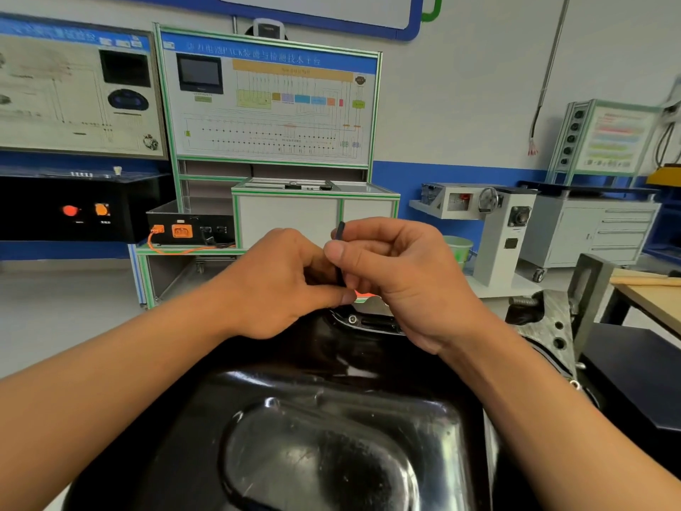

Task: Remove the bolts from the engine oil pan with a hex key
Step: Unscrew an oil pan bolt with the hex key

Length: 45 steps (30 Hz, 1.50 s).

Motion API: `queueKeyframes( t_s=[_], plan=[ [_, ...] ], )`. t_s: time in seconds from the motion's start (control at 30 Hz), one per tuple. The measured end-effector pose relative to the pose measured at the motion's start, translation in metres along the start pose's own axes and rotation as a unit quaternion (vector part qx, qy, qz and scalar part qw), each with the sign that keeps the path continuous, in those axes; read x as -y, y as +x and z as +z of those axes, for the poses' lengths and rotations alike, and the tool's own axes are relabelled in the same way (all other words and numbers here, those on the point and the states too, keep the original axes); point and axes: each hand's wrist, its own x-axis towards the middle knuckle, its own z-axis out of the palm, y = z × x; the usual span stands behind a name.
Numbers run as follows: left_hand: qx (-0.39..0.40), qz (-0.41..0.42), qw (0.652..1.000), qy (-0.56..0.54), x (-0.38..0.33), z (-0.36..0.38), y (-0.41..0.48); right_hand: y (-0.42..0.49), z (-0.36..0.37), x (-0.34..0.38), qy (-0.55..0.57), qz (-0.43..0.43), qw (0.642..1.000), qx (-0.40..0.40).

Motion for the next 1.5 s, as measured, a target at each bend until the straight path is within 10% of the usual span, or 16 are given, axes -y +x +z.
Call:
queueKeyframes(
  t_s=[1.2, 1.5],
  plan=[
    [0.035, -0.014, 0.998, -0.048, 0.0, 0.0001, 0.0041, -0.0027, 0.0031, 0.0018, -0.11, -0.074, 0.991, 0.031],
    [-0.004, -0.014, 0.999, -0.04, 0.0001, 0.0036, 0.0078, -0.0007, -0.0055, 0.0001, -0.144, 0.092, 0.98, -0.1]
  ],
)
